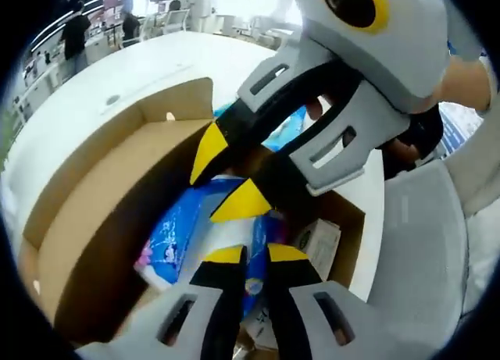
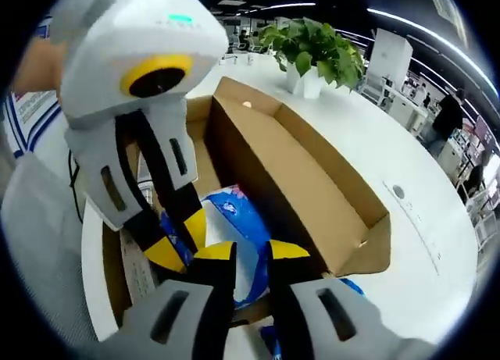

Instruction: Operate the shoe box by opening the lid, removing the specified soft item, and placing it in the target area until the item is outside and the box remains undamaged.

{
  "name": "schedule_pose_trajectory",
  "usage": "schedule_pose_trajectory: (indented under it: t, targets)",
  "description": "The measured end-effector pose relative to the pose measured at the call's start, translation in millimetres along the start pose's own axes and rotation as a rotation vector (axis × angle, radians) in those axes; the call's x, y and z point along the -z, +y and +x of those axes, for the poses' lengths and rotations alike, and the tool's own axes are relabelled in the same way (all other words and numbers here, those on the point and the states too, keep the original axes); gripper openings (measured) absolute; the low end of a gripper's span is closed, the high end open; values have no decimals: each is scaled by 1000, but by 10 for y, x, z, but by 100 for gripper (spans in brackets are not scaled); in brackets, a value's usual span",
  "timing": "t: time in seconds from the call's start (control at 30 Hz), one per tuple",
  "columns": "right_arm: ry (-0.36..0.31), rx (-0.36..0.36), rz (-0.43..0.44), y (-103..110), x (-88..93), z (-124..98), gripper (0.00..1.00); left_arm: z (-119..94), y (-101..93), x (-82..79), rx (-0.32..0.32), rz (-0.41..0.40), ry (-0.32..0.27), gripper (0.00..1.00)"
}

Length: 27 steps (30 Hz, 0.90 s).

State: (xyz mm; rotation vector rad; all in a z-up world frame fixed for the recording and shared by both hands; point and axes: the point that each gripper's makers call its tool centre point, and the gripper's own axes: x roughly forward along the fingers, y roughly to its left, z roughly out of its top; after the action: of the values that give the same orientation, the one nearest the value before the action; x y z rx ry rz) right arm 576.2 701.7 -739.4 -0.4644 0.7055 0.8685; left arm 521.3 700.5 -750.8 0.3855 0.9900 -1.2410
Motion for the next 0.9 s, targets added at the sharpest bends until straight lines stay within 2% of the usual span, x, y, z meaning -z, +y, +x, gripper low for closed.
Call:
schedule_pose_trajectory:
  t: [0.13, 0.23, 0.33, 0.67, 0.9]
  targets:
    - [9, 4, 9, -26, 20, 51, 7, -7, -21, 19, 11, -2, 0, 0]
    - [20, 17, 8, -57, 29, 69, 0, -25, -9, 10, 9, -32, -13, 0]
    - [7, 22, 29, -69, -10, 58, 0, -53, 4, -2, 2, -42, -24, 0]
    - [-40, 36, 20, -62, -181, -27, 0, -184, -12, -44, -20, -59, -64, 0]
    - [-75, 41, -9, -58, -331, -121, 0, -315, -60, -83, -35, -53, -90, 0]
